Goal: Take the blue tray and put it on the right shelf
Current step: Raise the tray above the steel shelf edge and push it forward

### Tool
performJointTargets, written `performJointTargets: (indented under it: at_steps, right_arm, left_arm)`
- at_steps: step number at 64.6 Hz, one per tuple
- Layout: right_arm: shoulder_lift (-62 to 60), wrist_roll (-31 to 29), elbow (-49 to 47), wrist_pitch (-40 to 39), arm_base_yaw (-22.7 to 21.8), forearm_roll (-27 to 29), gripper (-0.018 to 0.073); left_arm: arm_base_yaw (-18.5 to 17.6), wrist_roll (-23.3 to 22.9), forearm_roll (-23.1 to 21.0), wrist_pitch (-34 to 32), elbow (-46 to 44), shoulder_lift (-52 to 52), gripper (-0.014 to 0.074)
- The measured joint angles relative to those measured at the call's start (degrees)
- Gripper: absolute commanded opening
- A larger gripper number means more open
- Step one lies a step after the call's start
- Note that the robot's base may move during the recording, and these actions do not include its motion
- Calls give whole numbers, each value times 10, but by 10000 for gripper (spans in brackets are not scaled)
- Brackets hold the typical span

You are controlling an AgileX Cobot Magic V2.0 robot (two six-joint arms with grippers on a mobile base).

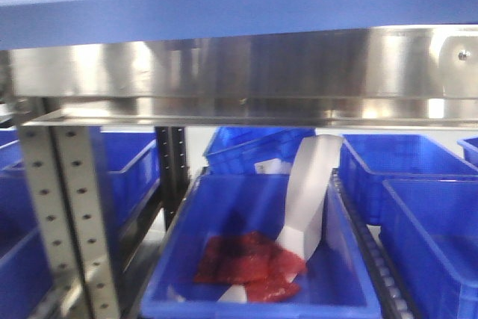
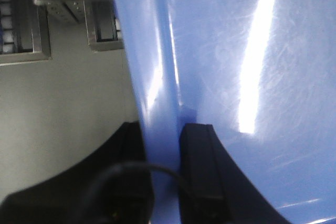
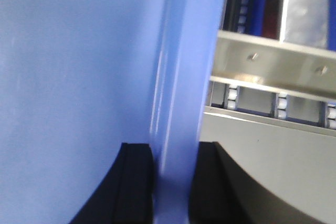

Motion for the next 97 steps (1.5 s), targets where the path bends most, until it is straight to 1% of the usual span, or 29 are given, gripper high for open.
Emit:
performJointTargets:
  at_steps: [97]
  right_arm:
    - [0,0,0,0,0,0,56]
  left_arm:
    - [0,0,0,0,0,0,-48]
